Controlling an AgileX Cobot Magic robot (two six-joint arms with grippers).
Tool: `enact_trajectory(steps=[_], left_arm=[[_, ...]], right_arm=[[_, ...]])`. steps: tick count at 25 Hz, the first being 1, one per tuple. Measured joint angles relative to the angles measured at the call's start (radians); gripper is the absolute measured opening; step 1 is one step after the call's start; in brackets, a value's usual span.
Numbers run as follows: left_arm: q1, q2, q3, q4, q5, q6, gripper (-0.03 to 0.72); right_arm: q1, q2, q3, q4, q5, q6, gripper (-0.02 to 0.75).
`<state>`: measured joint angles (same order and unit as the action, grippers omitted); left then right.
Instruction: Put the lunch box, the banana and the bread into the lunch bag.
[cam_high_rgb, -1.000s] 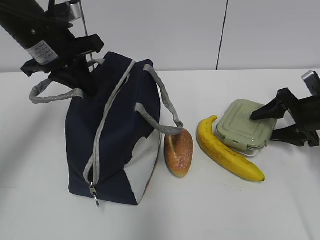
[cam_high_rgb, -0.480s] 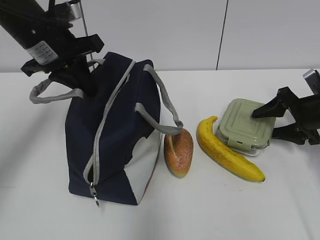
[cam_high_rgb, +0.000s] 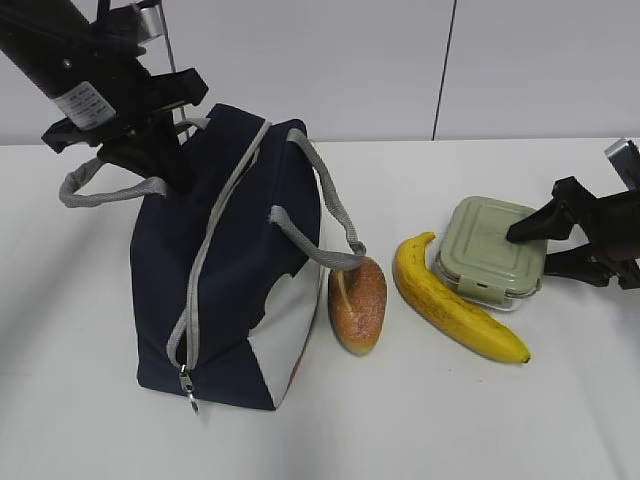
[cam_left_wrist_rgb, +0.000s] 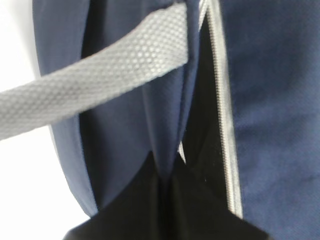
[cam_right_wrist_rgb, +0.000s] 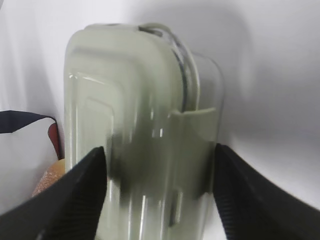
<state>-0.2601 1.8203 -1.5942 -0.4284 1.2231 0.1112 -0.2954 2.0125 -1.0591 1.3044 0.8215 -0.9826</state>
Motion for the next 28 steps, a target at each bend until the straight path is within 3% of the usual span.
enact_trajectory(steps=[4,7,19,23,28], left_arm=[[0.0,0.0,0.0,0.0,0.0,0.0,0.0],[0.0,0.0,0.0,0.0,0.001,0.0,0.0],[0.0,0.0,0.0,-0.01,0.001,0.0,0.0],[0.0,0.0,0.0,-0.057,-0.003,0.0,0.0],[0.0,0.0,0.0,-0.142,-0.017,0.049,0.0]], right_arm=[[0.0,0.019,0.0,0.016,0.017,-0.001,0.405],[0.0,0.04,-0.005,0.034,0.052,-0.001,0.378],[0.0,0.04,-0.059,0.009,0.084,-0.021,0.369],[0.0,-0.02,-0.12,0.0,0.113,-0.023,0.369],[0.0,-0.101,-0.193,0.071,0.25,-0.025,0.369]])
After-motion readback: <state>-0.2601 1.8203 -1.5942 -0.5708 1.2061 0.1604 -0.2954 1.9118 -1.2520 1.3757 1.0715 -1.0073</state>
